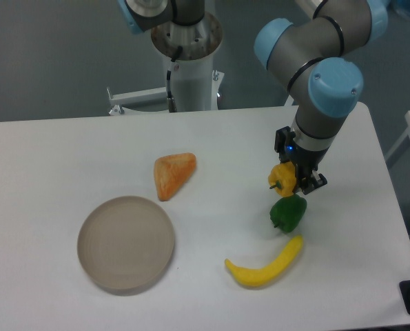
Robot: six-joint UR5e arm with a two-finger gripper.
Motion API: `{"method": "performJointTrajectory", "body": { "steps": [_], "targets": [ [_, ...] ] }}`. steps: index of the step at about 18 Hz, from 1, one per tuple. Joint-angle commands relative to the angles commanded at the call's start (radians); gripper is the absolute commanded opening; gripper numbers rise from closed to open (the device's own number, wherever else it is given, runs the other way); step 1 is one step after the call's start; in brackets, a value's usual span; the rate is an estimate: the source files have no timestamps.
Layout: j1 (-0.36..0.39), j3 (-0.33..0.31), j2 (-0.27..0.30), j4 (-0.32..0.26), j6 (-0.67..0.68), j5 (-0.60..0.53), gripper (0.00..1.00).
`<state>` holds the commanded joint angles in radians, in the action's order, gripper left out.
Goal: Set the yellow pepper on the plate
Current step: 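Lift the yellow pepper held in the gripper off the table, then carry the yellow pepper over to the round beige plate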
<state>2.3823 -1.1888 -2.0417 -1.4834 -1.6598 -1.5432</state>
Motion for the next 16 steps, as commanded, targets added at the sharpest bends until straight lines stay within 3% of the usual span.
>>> {"method": "performJointTrajectory", "body": {
  "steps": [12, 16],
  "targets": [
    [-0.015, -0.026, 0.006, -0.005, 0.049, 0.060, 0.17],
    [-0.113, -0.043, 0.012, 0.000, 0.173, 0.080, 0.17]
  ]
}}
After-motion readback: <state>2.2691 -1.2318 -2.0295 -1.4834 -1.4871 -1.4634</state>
